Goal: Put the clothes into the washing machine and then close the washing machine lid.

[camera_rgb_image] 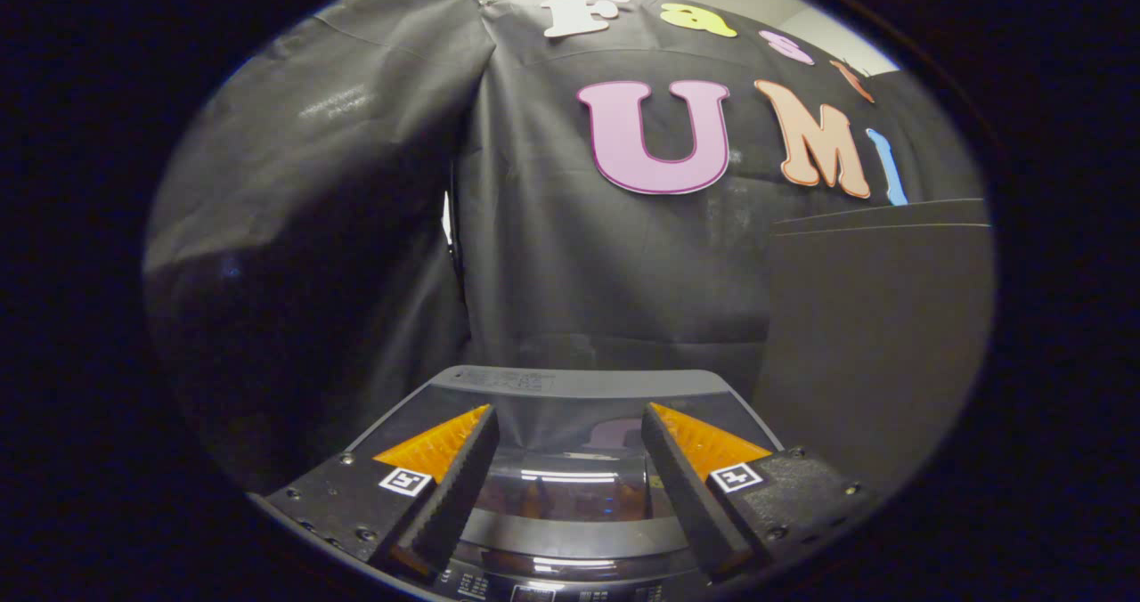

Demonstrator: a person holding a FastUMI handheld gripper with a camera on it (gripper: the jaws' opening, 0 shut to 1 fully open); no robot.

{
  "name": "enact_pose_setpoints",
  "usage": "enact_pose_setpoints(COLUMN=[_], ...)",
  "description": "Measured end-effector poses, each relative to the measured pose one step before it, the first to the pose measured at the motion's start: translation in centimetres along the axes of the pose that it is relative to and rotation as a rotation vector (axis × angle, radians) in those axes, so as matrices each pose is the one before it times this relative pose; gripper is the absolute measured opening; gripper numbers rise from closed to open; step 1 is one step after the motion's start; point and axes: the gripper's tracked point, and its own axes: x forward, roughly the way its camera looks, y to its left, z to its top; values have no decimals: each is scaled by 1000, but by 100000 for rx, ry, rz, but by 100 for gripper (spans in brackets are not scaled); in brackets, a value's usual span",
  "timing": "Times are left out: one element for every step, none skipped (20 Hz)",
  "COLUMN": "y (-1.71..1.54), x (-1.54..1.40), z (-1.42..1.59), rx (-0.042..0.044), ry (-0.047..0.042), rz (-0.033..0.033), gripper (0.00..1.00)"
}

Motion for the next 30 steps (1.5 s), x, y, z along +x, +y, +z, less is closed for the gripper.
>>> enact_pose_setpoints(y=[26,39,50,-65,-3,0,-48,-12,-187,-129,-180,-222,-215,-202,-280,-184,-211,-162,-278,-397,-413,-215,-260,-339,-411,-583,-504,-434,-425,-287], x=[-142,-302,-329,-457,-372,-398,-474,-520,-577,-468,-565,-697,-685,-671,-728,-705,-807,-726,-802,-786,-855,-671,-548,-838,-975,-912,-1074,-951,-804,-1050], z=[1,40,231,489,492,644,538,568,568,582,723,763,765,780,952,919,915,916,830,1008,1043,798,728,826,957,897,822,921,983,955], rx=[-356,-233,-77,416,438,57,-117,-284,-142,129,-378,-521,-23,432,357,199,161,-698,-1298,-1072,-237,252,181,-179,-653,-724,-618,-109,15,221], ry=[-72,214,69,-822,-226,-849,-384,-205,-162,-16,-468,-319,-342,-545,-504,-596,-283,-702,-760,-719,-786,-314,64,-76,-657,-912,-696,-1236,-1229,-1153], rz=[113,273,110,219,184,-62,49,-147,-275,30,-308,-574,-274,-360,-535,-392,-249,-74,-371,-305,126,461,590,296,50,-286,-132,139,331,518], gripper=[98,98,98,98,98,98,98,98,98,98,98,98,98,98,98,98,98,98,98,98,98,98,98,98,98,98,98,98,98,98])
